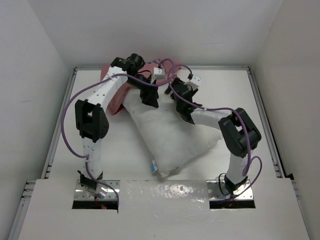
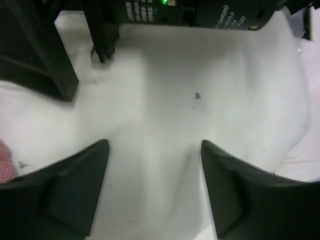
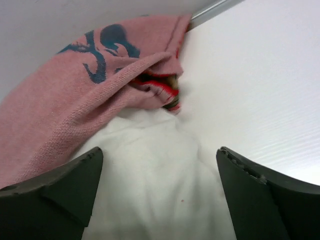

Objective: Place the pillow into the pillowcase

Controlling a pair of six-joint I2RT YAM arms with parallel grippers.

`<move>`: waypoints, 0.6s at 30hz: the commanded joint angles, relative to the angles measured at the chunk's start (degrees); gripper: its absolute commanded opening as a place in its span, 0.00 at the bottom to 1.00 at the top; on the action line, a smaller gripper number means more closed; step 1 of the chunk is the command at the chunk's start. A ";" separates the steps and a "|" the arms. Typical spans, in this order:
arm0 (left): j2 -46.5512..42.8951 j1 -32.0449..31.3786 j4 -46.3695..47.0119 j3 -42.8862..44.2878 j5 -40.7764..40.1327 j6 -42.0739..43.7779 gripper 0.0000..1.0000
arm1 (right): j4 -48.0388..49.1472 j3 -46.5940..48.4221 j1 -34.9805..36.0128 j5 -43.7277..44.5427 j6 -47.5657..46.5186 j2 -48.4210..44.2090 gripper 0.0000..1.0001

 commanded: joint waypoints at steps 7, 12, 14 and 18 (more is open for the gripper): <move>-10.93 11.55 0.68 4.18 -7.89 -14.61 0.76 | -25.22 12.06 0.20 -19.08 -40.06 -11.39 0.91; -17.89 22.63 7.29 -18.31 -12.75 -18.77 0.00 | -40.46 17.02 6.87 -16.15 -46.31 -11.92 0.02; -19.04 23.87 8.43 -24.63 -13.63 -18.94 0.00 | -40.03 16.58 12.67 -12.72 -48.86 -11.58 0.63; -20.18 25.10 21.22 -33.79 -16.17 -25.43 0.92 | -40.20 18.50 21.54 -11.13 -50.28 -7.02 0.99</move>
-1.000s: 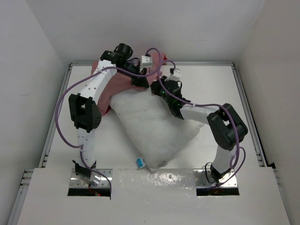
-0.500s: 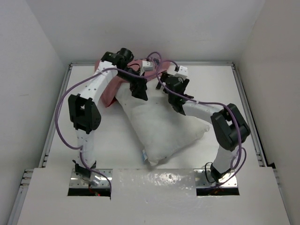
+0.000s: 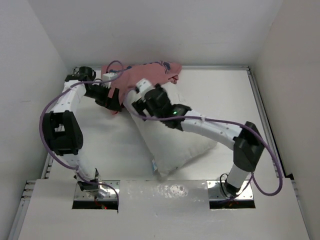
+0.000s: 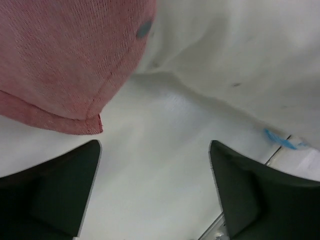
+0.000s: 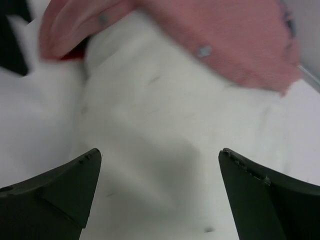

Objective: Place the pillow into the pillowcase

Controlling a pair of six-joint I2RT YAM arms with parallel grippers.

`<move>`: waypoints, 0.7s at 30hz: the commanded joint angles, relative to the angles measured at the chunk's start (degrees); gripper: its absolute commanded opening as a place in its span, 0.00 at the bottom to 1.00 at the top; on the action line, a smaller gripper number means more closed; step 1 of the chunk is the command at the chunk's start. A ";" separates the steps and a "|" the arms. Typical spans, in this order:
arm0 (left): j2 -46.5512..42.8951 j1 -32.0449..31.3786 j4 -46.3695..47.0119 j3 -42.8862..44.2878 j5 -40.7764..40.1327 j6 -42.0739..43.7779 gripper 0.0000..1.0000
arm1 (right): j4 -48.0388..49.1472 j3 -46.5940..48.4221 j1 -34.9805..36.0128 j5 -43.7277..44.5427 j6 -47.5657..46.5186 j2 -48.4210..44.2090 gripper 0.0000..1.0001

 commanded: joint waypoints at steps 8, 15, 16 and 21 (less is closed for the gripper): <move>2.76 -0.35 28.23 -11.61 -21.25 -15.97 1.00 | -18.37 21.19 7.16 9.23 -0.16 25.03 0.99; 10.67 -4.48 35.65 -11.10 -12.41 -13.52 0.99 | -21.99 24.03 6.19 8.55 5.01 32.87 0.67; 11.28 -5.01 37.49 -11.09 -11.08 -13.25 0.95 | -21.28 23.33 5.23 7.58 6.07 32.17 0.50; 13.49 -4.84 35.75 -8.90 -1.60 -13.26 0.00 | -17.95 23.67 1.45 0.64 11.69 30.06 0.00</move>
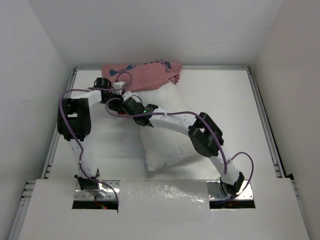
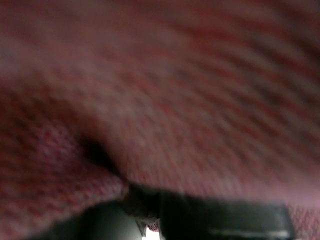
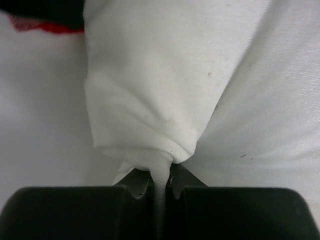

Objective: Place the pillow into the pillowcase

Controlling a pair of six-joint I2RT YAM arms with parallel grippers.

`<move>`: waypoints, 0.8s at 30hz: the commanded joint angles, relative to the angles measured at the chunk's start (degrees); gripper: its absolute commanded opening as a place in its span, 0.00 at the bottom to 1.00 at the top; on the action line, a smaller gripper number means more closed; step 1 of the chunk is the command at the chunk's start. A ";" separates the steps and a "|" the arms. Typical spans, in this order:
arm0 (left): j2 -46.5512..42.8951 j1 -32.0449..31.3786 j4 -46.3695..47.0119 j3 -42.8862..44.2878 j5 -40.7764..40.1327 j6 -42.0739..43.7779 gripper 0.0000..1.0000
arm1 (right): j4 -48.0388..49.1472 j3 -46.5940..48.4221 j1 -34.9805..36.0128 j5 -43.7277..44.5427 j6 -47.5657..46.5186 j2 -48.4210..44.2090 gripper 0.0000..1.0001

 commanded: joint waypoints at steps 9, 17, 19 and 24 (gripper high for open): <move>-10.30 -4.40 -29.11 14.91 23.02 23.98 0.00 | 31.47 3.31 -9.60 3.18 11.87 -9.33 0.00; -8.53 -9.96 -48.34 27.59 32.24 40.45 0.00 | 30.56 14.04 -9.60 14.98 14.23 -0.81 0.00; -9.33 -10.05 -48.43 31.18 32.25 39.57 0.00 | 29.86 13.52 -9.78 16.04 15.64 0.25 0.00; -9.68 -9.61 -48.52 32.18 29.01 37.72 0.01 | 33.00 8.80 -10.92 9.83 19.08 -1.67 0.00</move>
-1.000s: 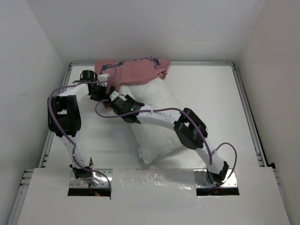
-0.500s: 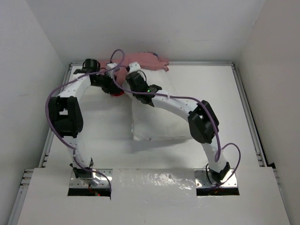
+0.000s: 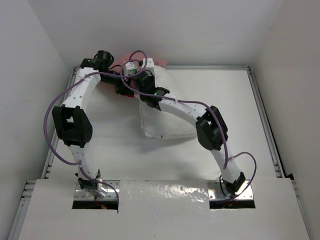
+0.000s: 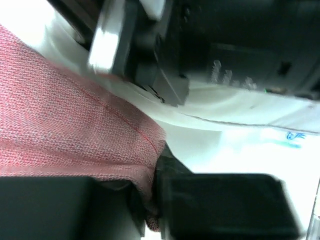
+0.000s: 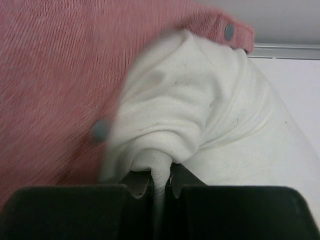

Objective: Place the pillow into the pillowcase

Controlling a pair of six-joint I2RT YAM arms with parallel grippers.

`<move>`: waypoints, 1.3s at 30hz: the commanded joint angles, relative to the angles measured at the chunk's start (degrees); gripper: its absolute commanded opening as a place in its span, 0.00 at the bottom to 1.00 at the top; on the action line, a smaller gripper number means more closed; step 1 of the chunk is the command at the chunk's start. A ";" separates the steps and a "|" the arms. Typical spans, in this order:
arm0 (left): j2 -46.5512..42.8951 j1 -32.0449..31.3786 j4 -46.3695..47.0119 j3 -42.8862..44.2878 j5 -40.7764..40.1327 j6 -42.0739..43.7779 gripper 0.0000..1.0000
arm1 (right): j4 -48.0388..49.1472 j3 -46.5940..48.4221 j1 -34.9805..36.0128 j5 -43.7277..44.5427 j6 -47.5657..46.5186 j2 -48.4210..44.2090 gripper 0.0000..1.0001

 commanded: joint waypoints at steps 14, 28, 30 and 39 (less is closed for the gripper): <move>-9.10 21.14 -9.11 -0.94 8.33 -9.23 0.77 | 23.55 -30.72 1.01 -32.77 -34.71 -25.86 0.99; -8.48 35.92 0.04 -1.90 -0.28 -23.84 0.76 | 14.03 24.71 10.87 -20.37 -64.09 24.77 0.99; -8.48 36.10 -1.01 -1.73 -0.36 -22.08 0.75 | 16.94 20.31 10.61 -20.30 -61.12 24.24 0.99; -7.69 36.63 -1.90 -3.04 2.80 -21.11 0.75 | 22.39 22.81 6.39 0.17 -61.35 33.72 0.76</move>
